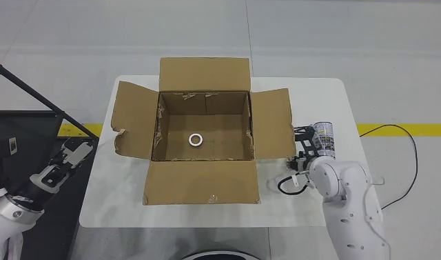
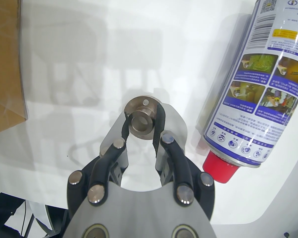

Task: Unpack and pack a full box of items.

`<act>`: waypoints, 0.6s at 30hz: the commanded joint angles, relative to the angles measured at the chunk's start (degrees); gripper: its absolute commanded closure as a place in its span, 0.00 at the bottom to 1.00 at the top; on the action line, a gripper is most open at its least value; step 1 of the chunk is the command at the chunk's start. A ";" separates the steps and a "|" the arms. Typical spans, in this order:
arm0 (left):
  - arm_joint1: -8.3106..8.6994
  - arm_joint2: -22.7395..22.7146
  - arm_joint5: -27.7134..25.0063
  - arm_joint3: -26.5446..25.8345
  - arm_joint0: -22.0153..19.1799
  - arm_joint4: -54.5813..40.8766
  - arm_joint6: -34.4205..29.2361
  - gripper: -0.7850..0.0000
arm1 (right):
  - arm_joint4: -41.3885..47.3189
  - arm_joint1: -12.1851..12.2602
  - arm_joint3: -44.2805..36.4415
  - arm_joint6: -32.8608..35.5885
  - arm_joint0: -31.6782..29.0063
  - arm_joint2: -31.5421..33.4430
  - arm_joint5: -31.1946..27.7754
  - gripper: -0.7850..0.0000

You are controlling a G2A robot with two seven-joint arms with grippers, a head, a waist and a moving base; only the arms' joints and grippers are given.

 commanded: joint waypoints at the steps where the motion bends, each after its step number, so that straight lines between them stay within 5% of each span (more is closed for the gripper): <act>1: 0.00 0.00 0.00 0.00 0.00 0.00 0.00 0.00 | 0.07 0.05 -0.02 0.09 0.01 -0.05 0.05 0.66; 7: 0.00 0.00 0.00 0.00 0.00 0.00 0.00 0.00 | -0.02 0.31 -1.85 0.43 -0.06 0.58 0.71 0.53; 10: 0.00 0.00 0.00 0.00 0.00 0.00 0.00 0.00 | -0.83 0.52 -5.15 0.83 0.18 1.39 0.89 0.20; 14: 0.00 0.00 0.00 0.00 0.00 0.00 0.00 0.00 | -2.00 0.87 -10.41 1.96 1.30 2.99 0.36 0.00; 18: 0.00 0.00 0.00 0.00 0.00 0.00 0.00 0.00 | -2.91 1.09 -15.07 2.42 4.19 2.96 -1.07 0.00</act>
